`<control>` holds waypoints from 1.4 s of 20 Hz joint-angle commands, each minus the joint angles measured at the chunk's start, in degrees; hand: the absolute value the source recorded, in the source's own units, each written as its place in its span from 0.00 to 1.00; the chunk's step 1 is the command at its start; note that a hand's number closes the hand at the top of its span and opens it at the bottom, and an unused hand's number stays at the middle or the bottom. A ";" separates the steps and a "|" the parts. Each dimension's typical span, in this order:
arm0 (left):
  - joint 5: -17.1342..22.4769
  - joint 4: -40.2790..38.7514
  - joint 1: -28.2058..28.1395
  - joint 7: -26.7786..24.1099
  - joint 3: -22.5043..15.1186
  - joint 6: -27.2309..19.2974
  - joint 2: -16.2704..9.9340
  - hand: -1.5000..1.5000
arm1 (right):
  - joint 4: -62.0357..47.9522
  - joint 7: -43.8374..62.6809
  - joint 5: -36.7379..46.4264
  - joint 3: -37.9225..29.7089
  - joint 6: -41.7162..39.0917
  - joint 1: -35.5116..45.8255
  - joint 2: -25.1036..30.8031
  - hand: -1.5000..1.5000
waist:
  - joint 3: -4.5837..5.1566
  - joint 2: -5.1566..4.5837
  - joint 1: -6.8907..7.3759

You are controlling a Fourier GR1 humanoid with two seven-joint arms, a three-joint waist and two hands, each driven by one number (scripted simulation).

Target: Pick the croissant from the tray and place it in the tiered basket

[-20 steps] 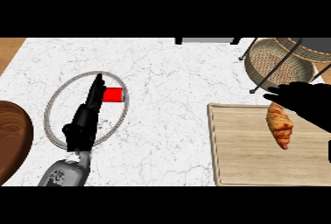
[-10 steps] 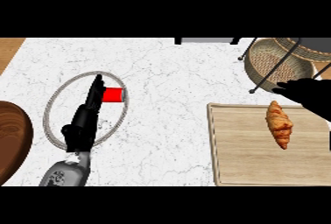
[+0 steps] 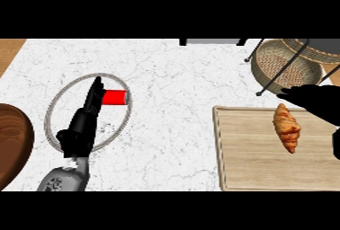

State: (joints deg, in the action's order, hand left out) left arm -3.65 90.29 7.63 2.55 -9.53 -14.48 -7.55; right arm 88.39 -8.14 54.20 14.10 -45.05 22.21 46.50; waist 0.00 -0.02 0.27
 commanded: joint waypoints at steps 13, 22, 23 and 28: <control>-3.24 1.37 -1.93 0.24 0.80 1.32 3.01 0.50 | -7.08 -4.09 10.78 -0.90 0.87 -0.19 -8.31 0.00 | 0.00 0.01 0.01; -3.14 -1.25 4.35 2.63 4.35 2.83 2.74 0.50 | -8.78 -2.49 13.93 -1.82 -1.97 2.28 -13.51 0.00 | 0.00 -0.03 -0.01; -3.70 -2.05 3.32 2.29 3.55 2.12 4.06 0.50 | -9.12 -3.72 14.82 -1.67 0.95 -1.03 -12.94 0.00 | 0.00 -0.01 -0.14; -4.77 0.71 1.26 2.41 3.63 2.56 3.92 0.50 | -9.46 -8.51 16.33 -4.39 3.44 -2.41 -10.18 0.00 | 0.00 0.04 -0.18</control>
State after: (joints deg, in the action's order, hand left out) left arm -7.90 89.95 9.05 3.90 -6.43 -12.28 -3.60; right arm 79.81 -13.55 69.25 11.18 -43.05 20.54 35.06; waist -0.01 -0.01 0.12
